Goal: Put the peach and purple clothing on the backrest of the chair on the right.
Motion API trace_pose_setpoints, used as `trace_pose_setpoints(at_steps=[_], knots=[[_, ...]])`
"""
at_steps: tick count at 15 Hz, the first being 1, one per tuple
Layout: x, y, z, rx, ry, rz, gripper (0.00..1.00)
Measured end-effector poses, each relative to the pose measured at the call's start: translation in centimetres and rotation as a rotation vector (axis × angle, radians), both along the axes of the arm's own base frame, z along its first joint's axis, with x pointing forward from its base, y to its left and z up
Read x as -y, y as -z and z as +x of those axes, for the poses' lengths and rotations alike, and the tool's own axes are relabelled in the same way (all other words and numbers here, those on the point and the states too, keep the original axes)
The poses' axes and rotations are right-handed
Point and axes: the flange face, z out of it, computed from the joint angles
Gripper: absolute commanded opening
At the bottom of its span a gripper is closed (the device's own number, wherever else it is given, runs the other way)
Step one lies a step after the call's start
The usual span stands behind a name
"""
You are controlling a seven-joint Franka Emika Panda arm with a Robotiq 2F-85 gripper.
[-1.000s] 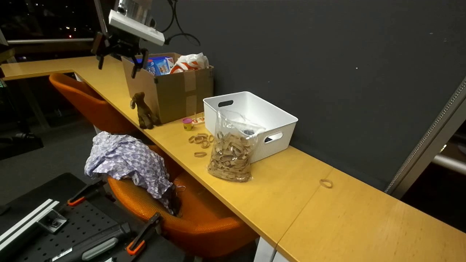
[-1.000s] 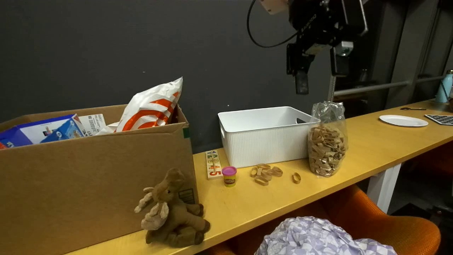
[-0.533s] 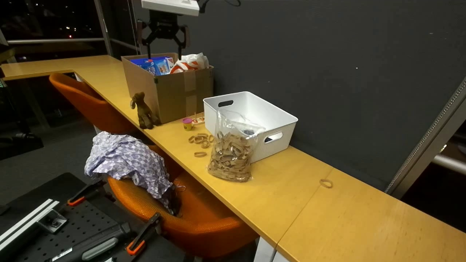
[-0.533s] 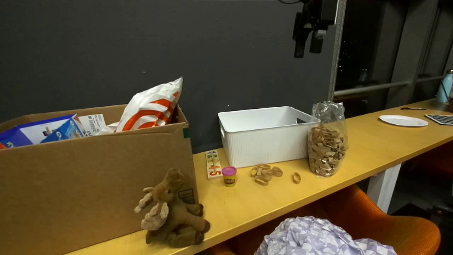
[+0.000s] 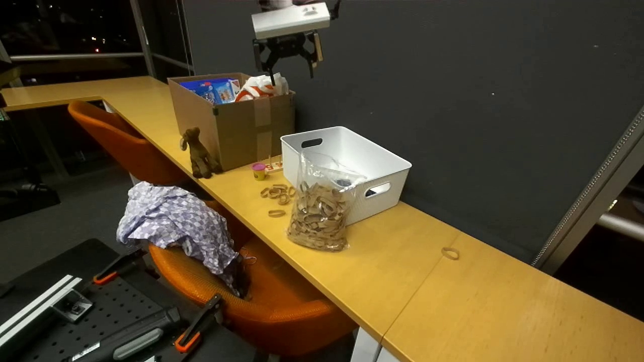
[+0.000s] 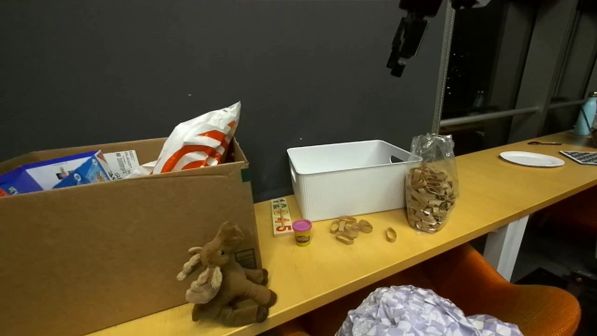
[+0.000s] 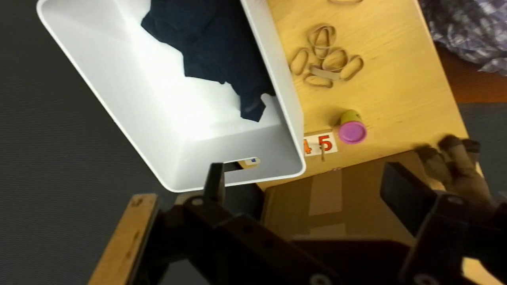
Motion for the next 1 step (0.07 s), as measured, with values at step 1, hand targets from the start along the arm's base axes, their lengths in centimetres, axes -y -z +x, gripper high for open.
trace_pose_setpoints(at_steps=[1], knots=[[0.57, 0.83, 0.41, 0.022, 0.011, -0.003, 1.0]])
